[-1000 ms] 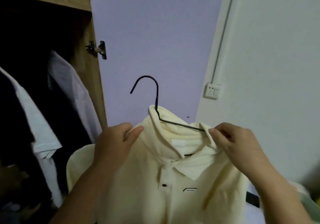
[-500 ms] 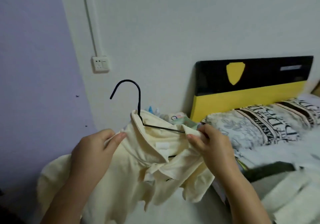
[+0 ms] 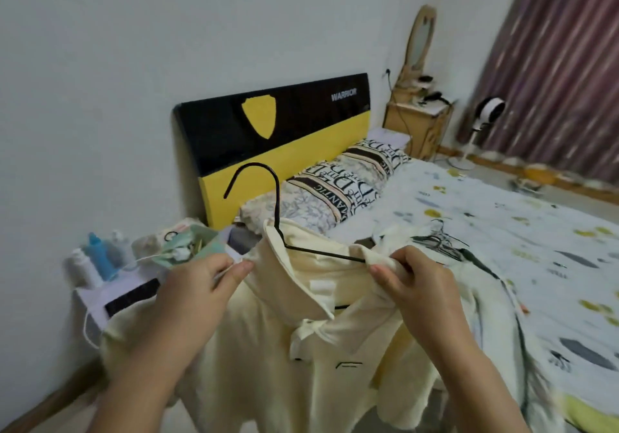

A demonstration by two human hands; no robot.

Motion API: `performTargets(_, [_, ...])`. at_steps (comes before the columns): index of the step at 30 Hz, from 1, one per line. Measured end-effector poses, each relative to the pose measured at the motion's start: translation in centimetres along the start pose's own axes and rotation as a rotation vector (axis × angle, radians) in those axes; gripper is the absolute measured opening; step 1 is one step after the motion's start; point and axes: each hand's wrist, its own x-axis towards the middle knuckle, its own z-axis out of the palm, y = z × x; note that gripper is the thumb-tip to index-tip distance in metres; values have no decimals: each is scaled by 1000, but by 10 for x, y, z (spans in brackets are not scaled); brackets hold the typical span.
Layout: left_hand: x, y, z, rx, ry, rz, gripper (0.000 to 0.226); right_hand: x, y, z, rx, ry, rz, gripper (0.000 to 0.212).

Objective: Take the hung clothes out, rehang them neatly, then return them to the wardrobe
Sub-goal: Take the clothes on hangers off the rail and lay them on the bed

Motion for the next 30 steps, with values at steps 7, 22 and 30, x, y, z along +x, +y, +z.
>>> performTargets(7, [34,74,115,-131,-171,68,41,17,96,-77,-60,147,158,23])
performTargets(22, [144,165,315,-219,-374,240,42,96,234,-139,-106,319,407,24])
performTargets(30, [235,174,419,-299,-473,279,37,173,291,-123,-50,346,540,23])
